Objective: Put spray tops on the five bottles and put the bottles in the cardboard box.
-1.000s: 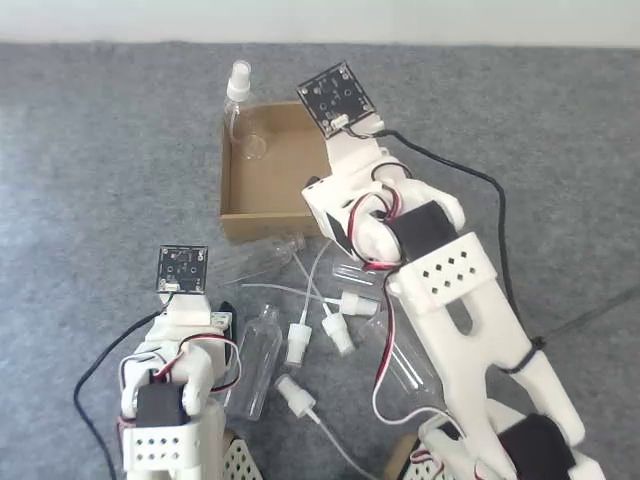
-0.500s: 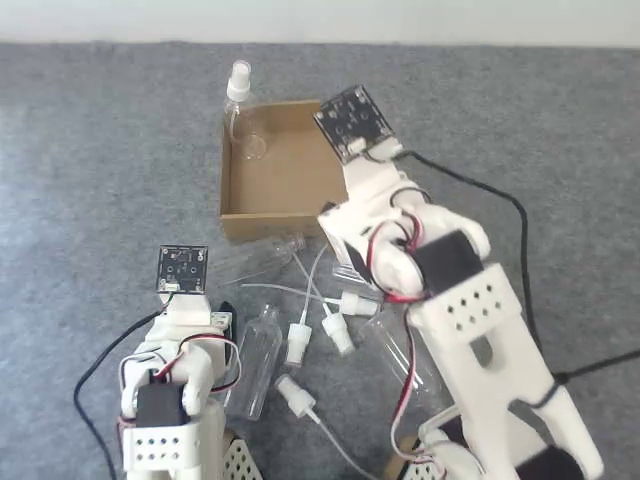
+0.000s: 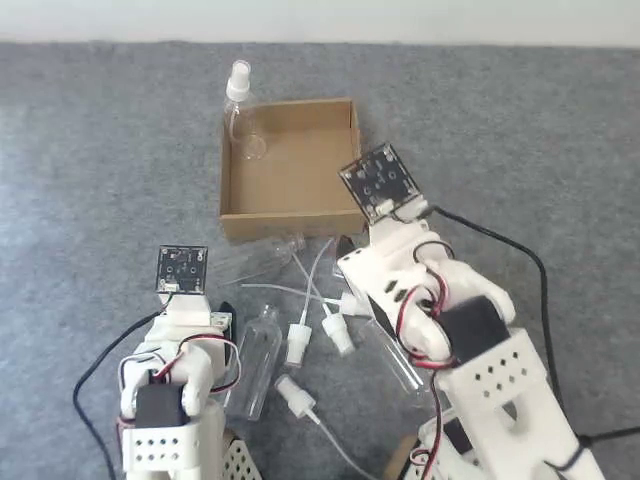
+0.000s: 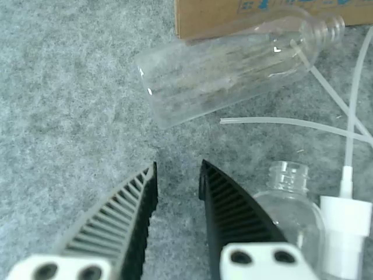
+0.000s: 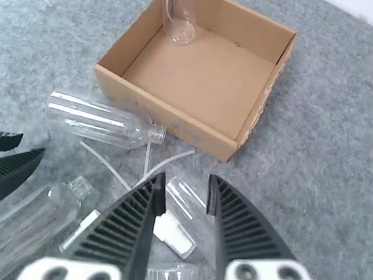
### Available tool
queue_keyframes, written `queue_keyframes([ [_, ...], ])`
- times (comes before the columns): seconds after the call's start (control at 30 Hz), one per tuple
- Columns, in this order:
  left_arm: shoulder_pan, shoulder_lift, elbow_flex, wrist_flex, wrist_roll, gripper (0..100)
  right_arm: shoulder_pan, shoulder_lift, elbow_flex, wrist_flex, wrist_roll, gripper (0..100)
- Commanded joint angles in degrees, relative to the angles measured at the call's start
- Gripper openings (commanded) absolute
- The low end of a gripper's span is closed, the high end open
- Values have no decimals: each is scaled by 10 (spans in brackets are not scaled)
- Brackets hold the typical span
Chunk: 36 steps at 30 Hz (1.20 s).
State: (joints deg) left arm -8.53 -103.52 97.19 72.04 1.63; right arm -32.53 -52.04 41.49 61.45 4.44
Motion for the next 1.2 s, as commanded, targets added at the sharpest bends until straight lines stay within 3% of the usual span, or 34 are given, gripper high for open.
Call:
queue_keyframes([
  [0.0, -1, -7, -7, 3, -2, 108, 3, -33, 4, -15, 1, 87],
  [1.17, -1, -7, -7, 3, -2, 108, 5, -108, 32, 14, 1, 85],
])
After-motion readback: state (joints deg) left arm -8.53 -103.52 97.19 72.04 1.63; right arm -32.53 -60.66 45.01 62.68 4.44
